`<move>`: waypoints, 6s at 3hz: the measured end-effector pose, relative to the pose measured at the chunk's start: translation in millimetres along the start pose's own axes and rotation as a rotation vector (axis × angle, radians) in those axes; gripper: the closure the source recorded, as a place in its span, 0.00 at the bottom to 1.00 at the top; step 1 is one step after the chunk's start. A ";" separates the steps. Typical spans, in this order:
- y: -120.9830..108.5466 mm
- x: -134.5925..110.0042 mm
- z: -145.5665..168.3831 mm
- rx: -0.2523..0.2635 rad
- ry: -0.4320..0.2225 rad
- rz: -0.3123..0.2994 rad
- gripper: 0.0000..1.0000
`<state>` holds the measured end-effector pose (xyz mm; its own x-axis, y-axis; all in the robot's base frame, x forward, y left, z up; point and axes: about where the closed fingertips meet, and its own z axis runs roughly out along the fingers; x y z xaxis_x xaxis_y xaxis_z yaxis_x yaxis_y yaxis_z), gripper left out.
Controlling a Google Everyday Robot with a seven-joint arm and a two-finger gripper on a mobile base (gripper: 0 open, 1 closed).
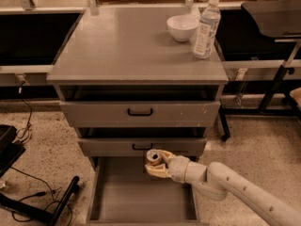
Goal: Place orange can into bottom drawer
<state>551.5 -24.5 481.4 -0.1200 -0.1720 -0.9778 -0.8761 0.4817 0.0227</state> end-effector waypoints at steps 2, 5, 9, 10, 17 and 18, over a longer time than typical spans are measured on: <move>-3.4 25.5 19.9 -0.034 0.003 0.041 1.00; 42.6 205.1 128.4 -0.320 -0.042 0.057 1.00; 22.7 243.6 170.6 -0.335 -0.084 0.039 0.58; 22.7 243.6 170.6 -0.335 -0.084 0.039 0.34; 52.7 190.3 28.4 -0.501 0.086 -0.107 0.00; 51.8 172.5 -20.4 -0.493 0.281 -0.102 0.00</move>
Offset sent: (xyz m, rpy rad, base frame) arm 0.0224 0.0223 -0.0706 0.0444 0.1017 0.0555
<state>475.8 -46.8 318.3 -0.0838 -0.4510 -0.8886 -0.9958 0.0047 0.0915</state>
